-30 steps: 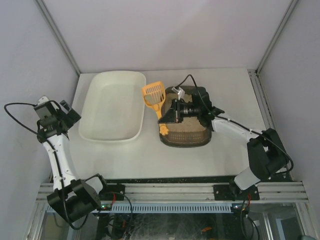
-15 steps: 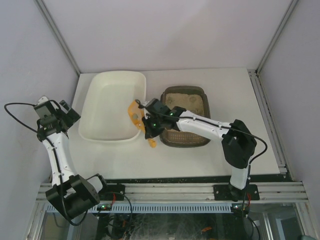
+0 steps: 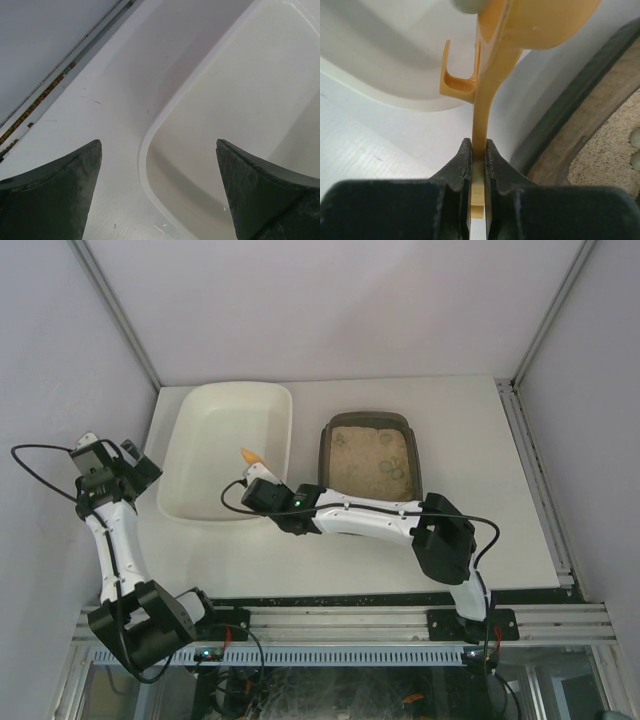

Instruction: Clean the litter box

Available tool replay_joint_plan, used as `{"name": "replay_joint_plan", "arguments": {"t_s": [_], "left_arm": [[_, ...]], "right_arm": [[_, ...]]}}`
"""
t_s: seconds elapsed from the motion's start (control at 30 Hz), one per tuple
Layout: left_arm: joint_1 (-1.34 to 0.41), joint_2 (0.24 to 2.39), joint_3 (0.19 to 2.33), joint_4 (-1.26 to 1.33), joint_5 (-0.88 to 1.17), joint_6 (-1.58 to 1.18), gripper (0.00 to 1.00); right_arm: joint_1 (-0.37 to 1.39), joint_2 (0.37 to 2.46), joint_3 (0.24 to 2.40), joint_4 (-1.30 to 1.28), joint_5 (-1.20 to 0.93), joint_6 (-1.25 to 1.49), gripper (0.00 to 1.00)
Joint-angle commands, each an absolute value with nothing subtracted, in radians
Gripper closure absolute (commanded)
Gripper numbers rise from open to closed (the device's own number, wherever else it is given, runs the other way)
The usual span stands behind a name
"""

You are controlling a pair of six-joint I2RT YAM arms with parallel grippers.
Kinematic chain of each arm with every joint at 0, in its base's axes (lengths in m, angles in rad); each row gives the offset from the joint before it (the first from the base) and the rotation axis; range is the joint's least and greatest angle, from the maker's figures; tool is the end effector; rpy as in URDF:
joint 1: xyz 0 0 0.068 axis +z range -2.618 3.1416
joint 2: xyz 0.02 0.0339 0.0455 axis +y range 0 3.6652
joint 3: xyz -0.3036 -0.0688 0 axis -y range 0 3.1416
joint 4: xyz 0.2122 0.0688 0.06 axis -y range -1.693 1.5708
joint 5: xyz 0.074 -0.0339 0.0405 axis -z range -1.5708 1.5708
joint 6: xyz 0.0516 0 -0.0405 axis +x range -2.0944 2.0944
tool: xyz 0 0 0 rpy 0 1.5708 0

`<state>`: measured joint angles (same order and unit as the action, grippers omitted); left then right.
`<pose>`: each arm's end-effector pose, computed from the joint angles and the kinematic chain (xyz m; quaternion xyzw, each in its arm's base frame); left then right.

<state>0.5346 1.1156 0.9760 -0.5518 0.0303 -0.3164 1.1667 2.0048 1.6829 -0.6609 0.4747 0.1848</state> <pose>0.1744 0.1014 0.3360 -0.3676 0.8268 0.0327 0.4246 0.1925 0.3902 0.2790 -0.3785 0.8525 0.0006 0.3605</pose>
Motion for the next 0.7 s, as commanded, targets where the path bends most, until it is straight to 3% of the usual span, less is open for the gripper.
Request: {"name": "replay_joint_plan", "arguments": {"t_s": [0.0, 0.27, 0.43, 0.67], "left_arm": [[0.54, 1.074, 0.961, -0.498, 0.044, -0.284, 0.0], [0.453, 1.039, 0.994, -0.468, 0.065, -0.31, 0.0], [0.234, 1.089, 1.09, -0.41, 0.027, -0.353, 0.0], [-0.079, 1.383, 1.358, -0.362, 0.059, -0.526, 0.0]], "right_arm": [[1.16, 1.997, 1.725, -0.664, 0.581, 0.149, 1.0], [1.109, 1.866, 1.64, -0.598, 0.453, 0.209, 1.0], [0.991, 1.614, 1.473, -0.575, 0.211, 0.317, 1.0], [0.757, 1.417, 1.281, -0.663, -0.14, 0.472, 1.0]]}}
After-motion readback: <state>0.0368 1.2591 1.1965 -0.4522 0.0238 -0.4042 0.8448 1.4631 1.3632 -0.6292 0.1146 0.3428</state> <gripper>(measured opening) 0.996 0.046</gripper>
